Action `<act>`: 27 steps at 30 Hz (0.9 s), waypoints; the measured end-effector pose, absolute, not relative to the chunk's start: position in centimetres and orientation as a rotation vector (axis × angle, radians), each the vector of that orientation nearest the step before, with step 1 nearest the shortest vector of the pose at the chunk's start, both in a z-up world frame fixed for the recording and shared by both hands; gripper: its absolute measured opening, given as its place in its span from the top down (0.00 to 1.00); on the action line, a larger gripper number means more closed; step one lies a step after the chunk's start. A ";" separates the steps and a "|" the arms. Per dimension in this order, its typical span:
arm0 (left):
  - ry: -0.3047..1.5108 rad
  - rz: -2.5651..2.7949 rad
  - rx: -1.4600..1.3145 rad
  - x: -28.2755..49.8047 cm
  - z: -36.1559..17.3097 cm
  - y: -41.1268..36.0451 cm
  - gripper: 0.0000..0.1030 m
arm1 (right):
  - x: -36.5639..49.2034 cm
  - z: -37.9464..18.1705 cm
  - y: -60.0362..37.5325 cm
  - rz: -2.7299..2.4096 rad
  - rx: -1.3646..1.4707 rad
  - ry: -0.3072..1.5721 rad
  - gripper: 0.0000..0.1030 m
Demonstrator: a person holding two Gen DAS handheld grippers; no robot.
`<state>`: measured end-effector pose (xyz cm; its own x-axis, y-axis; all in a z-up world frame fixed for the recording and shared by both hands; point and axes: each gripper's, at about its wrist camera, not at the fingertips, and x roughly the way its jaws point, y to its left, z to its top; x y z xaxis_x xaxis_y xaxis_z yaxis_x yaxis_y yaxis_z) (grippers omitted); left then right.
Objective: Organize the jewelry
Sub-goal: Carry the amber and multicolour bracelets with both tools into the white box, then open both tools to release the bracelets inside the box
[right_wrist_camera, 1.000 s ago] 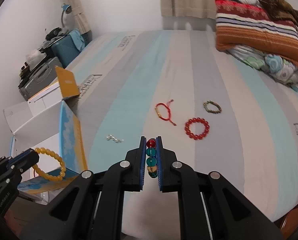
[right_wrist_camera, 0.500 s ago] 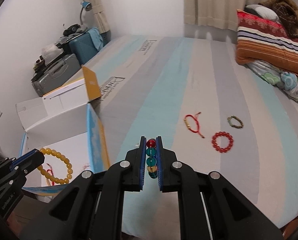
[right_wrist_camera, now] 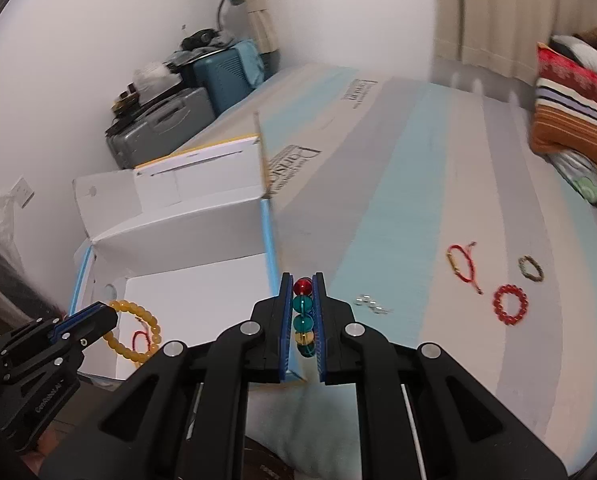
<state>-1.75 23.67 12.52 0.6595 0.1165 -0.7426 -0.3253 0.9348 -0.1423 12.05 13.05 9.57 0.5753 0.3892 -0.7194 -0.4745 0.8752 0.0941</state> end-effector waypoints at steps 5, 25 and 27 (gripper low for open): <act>0.820 0.303 -0.291 -2.9 12.0 25.9 0.91 | 11.5 8.6 16.0 0.540 -0.145 0.829 0.91; 0.951 0.480 -0.356 -4.6 5.5 32.8 0.91 | 11.4 2.2 23.5 0.610 -0.249 0.969 0.91; 0.960 0.485 -0.358 -4.5 5.0 33.1 0.91 | 11.6 1.3 23.9 0.607 -0.258 0.985 0.91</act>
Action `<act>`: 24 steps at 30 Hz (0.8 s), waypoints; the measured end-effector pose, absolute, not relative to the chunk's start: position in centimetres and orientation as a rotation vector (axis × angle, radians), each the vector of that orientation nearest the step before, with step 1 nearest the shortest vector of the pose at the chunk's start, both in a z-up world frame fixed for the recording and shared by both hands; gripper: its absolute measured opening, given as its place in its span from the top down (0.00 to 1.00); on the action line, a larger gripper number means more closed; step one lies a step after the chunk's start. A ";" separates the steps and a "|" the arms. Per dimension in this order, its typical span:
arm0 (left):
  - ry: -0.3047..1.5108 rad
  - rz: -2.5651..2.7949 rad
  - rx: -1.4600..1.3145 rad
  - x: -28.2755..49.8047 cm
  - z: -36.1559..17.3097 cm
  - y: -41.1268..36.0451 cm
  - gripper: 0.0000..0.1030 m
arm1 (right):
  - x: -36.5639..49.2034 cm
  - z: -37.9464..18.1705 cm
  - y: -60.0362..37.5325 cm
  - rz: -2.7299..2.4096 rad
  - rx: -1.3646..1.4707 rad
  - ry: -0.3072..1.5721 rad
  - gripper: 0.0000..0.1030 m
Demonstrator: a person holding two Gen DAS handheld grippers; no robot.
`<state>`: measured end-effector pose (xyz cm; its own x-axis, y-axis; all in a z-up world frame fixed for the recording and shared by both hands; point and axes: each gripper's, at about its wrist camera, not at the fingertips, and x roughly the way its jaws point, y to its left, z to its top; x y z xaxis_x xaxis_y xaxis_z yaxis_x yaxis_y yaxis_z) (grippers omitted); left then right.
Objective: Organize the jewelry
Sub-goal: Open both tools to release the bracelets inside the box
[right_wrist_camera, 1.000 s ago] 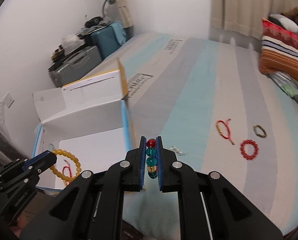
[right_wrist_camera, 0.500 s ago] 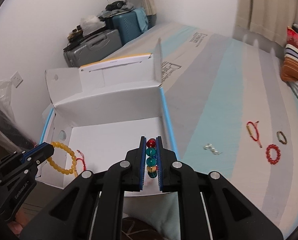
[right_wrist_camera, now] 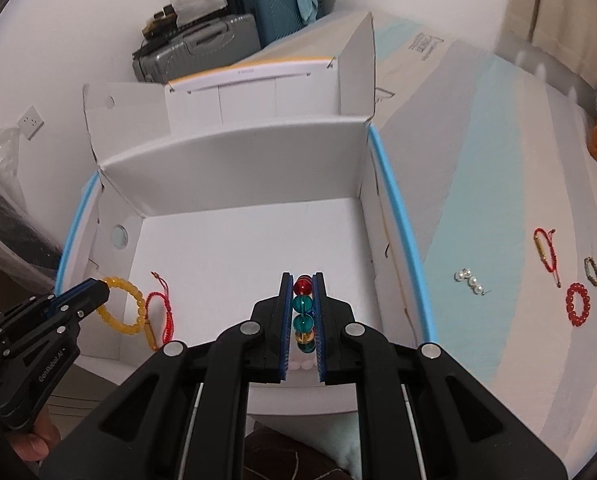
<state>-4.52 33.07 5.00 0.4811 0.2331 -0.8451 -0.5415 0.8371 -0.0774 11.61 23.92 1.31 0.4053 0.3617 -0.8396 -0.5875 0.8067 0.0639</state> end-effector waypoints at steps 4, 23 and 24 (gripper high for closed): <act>0.975 0.487 -0.366 -4.3 4.1 33.7 0.91 | 12.0 0.0 24.4 0.605 -0.265 1.016 0.91; 0.956 0.534 -0.332 -3.9 4.3 32.7 0.38 | 11.9 0.2 23.8 0.585 -0.265 0.994 0.41; 0.950 0.536 -0.326 -3.8 4.5 32.5 0.35 | 11.9 0.6 23.5 0.585 -0.257 0.984 0.37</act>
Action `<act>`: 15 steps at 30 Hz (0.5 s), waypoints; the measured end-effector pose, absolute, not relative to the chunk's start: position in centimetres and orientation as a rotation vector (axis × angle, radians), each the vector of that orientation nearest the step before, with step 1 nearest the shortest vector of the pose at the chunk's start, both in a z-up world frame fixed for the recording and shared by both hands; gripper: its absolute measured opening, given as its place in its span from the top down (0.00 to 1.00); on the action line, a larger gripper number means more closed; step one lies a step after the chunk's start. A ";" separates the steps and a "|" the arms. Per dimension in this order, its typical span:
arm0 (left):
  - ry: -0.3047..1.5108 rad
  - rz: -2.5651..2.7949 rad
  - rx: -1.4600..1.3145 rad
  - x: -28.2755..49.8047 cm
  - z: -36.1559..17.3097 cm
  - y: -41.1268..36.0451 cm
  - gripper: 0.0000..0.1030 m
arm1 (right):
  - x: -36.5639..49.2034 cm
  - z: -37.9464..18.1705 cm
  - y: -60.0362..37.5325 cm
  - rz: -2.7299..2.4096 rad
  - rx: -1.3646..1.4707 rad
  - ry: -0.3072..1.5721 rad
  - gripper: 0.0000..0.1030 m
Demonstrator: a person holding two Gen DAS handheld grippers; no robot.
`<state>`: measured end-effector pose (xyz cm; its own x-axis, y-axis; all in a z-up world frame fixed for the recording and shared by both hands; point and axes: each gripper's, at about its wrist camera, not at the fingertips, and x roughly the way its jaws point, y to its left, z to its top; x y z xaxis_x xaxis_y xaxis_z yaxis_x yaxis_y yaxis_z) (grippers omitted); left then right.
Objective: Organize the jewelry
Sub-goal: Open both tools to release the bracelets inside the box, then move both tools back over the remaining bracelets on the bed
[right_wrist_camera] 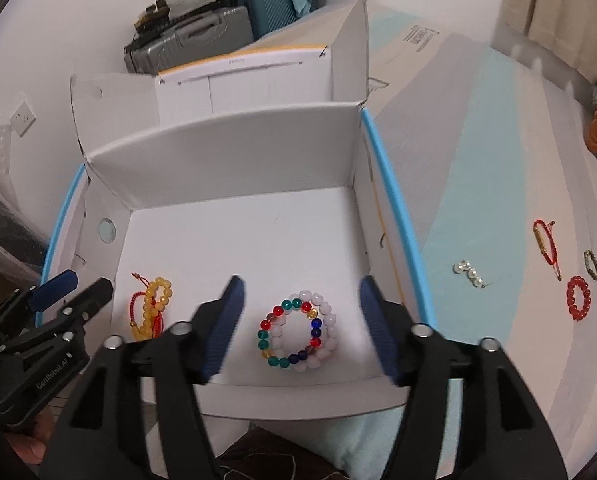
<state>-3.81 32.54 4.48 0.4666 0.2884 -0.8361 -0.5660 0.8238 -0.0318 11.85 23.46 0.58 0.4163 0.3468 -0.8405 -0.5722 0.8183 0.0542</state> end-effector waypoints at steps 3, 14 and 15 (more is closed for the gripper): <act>0.934 0.535 -0.306 -3.6 5.1 31.7 0.27 | 11.9 1.5 22.5 0.575 -0.241 0.964 0.25; 0.914 0.492 -0.246 -1.8 6.8 27.3 0.06 | 12.5 4.5 16.6 0.515 -0.104 0.908 0.07; 0.910 0.478 -0.240 -1.6 7.0 26.6 0.06 | 12.6 4.8 16.0 0.503 -0.095 0.900 0.07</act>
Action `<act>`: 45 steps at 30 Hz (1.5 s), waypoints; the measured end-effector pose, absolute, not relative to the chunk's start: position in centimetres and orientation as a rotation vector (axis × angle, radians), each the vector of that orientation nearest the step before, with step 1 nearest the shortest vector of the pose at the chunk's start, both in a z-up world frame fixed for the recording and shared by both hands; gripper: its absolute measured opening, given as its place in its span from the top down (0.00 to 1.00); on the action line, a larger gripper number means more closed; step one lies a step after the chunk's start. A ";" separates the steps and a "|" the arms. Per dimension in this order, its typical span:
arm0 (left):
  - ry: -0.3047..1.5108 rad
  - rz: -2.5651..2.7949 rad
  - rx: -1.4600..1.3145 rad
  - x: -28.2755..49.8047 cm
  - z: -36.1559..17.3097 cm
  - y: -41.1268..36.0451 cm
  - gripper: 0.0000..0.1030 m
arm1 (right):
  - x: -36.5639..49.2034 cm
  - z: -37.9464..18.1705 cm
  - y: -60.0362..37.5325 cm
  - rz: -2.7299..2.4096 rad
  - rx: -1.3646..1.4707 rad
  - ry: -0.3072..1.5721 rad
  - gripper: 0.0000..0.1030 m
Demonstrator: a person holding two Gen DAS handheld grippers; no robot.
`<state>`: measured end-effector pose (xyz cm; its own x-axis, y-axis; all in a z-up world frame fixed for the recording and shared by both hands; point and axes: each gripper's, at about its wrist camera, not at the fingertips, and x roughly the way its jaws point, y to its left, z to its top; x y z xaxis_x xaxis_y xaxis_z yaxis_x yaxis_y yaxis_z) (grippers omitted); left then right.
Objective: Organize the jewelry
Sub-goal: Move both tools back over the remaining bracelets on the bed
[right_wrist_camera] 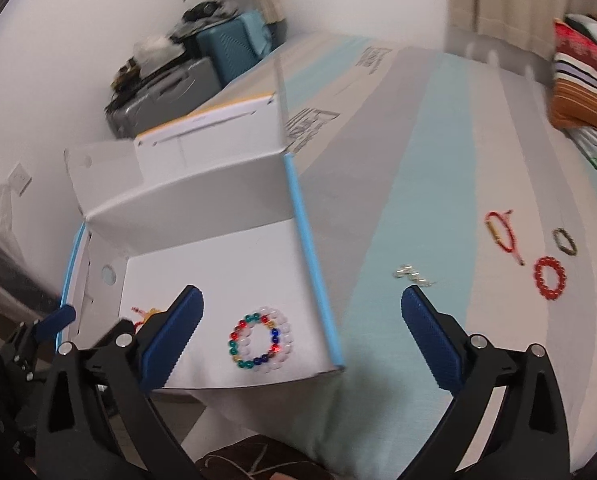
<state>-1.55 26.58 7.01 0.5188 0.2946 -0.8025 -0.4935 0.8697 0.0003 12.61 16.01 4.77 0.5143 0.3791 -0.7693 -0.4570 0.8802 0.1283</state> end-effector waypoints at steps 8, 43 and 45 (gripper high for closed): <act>0.898 0.401 -0.204 0.3 7.9 22.2 0.06 | 13.2 6.4 11.0 0.445 -0.064 0.850 0.07; 0.900 0.142 -0.072 15.5 7.4 5.3 0.06 | 22.6 5.8 -12.4 0.151 0.066 0.853 0.07; 0.906 0.132 -0.071 16.7 7.0 4.7 0.06 | 23.2 5.2 -13.2 0.142 0.075 0.861 0.07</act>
<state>16.71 4.70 7.01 0.6097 0.0844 -0.7881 -0.1444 0.9895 -0.0057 23.22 -13.22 5.15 0.6427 0.1547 -0.7503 -0.0940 0.9879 0.1233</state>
